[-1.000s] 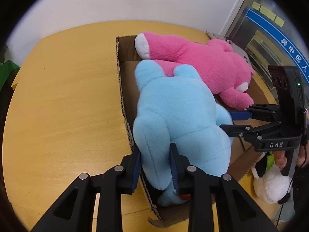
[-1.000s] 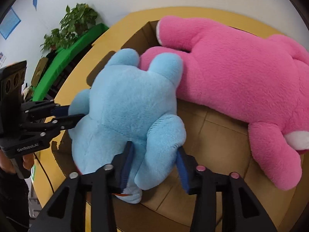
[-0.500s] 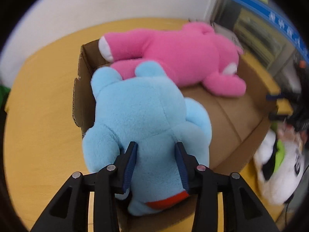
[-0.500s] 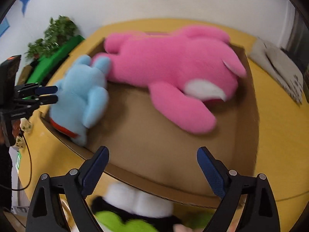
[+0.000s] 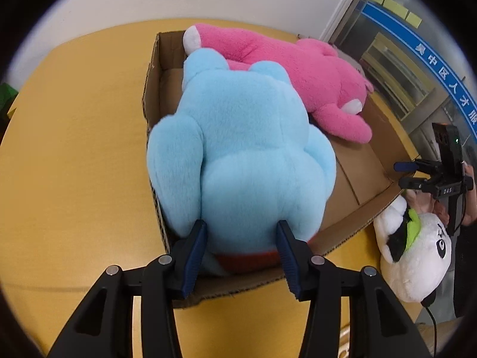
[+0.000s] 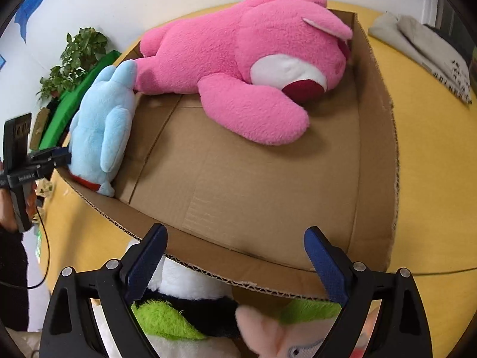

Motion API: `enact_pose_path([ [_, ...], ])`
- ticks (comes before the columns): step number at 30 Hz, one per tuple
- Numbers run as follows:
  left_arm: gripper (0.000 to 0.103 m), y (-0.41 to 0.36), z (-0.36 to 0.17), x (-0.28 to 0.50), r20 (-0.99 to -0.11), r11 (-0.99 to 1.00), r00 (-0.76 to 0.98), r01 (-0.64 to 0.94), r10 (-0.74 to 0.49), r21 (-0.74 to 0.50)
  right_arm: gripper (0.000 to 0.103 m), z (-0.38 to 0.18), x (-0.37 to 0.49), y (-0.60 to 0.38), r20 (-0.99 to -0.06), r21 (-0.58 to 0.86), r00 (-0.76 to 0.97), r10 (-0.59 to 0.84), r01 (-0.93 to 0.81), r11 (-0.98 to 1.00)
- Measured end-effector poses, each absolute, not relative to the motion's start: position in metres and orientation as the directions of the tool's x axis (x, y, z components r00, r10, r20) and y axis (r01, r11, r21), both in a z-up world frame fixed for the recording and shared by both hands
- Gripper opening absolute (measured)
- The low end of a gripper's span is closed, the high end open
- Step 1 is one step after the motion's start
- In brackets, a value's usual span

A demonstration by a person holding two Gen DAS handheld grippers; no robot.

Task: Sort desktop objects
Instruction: 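Withdraw both grippers from the box and close them on the panda plush, then lift the panda plush with both grippers and lower it into the box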

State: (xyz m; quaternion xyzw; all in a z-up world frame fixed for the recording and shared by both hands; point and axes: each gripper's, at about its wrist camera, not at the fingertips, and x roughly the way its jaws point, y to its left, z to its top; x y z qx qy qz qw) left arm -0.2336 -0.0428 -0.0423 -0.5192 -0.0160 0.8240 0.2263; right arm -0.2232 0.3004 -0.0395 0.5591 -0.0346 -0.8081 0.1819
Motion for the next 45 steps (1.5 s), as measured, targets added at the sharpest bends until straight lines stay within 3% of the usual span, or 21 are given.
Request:
enact_pose_path([
  [7, 0.048, -0.044, -0.038, -0.19, -0.861, -0.911, -0.363, -0.337, 0.356, -0.235, 0.1, -0.039, -0.207, 0.297, -0.902, 0.223, -0.301, -0.31, 0.29, -0.931],
  [9, 0.048, -0.045, -0.034, -0.179, -0.861, -0.923, -0.383, -0.32, 0.334, -0.215, 0.099, -0.027, -0.197, 0.294, -0.9, 0.137, -0.363, -0.24, 0.287, -0.948],
  [11, 0.046, -0.052, -0.019, -0.168, -0.845, -0.935, -0.428, -0.289, 0.32, -0.208, 0.097, -0.001, -0.178, 0.293, -0.865, 0.105, -0.443, -0.235, 0.298, -0.949],
  [13, 0.047, -0.055, 0.001, -0.154, -0.813, -0.936, -0.475, -0.263, 0.337, -0.235, 0.097, 0.04, -0.149, 0.299, -0.79, 0.155, -0.522, -0.323, 0.34, -0.928],
  [14, 0.054, -0.053, 0.011, -0.143, -0.782, -0.921, -0.491, -0.274, 0.382, -0.278, 0.098, 0.062, -0.129, 0.302, -0.744, 0.169, -0.559, -0.365, 0.372, -0.913],
  [15, 0.069, -0.051, 0.021, -0.131, -0.748, -0.902, -0.506, -0.288, 0.429, -0.322, 0.1, 0.077, -0.108, 0.304, -0.713, 0.173, -0.574, -0.403, 0.412, -0.894],
  [17, 0.081, -0.038, 0.027, -0.112, -0.708, -0.867, -0.501, -0.326, 0.497, -0.377, 0.103, 0.096, -0.07, 0.305, -0.672, 0.172, -0.576, -0.467, 0.491, -0.854],
  [22, 0.081, 0.02, -0.01, -0.093, -0.67, -0.741, -0.326, -0.383, 0.667, -0.552, 0.101, 0.04, -0.029, 0.28, -0.766, 0.183, -0.428, -0.479, 0.57, -0.801],
  [26, 0.081, 0.047, -0.05, -0.089, -0.655, -0.693, -0.236, -0.335, 0.718, -0.638, 0.101, -0.015, -0.026, 0.269, -0.81, 0.199, -0.404, -0.424, 0.491, -0.848],
  [31, 0.081, 0.05, -0.055, -0.079, -0.588, -0.629, -0.226, -0.329, 0.777, -0.705, 0.101, -0.017, -0.003, 0.239, -0.78, 0.205, -0.415, -0.468, 0.537, -0.818],
  [36, 0.081, 0.044, -0.043, -0.074, -0.619, -0.669, -0.26, -0.364, 0.741, -0.648, 0.101, -0.014, 0.004, 0.225, -0.723, 0.264, -0.406, -0.559, 0.586, -0.766],
  [40, 0.081, 0.044, -0.041, -0.082, -0.621, -0.667, -0.255, -0.382, 0.741, -0.639, 0.101, -0.005, -0.006, 0.261, -0.634, 0.398, -0.459, -0.622, 0.496, -0.772],
  [45, 0.067, 0.057, -0.049, -0.089, -0.636, -0.648, -0.189, -0.417, 0.748, -0.637, 0.1, -0.036, -0.034, 0.286, -0.629, 0.559, -0.436, -0.643, 0.321, -0.764],
])
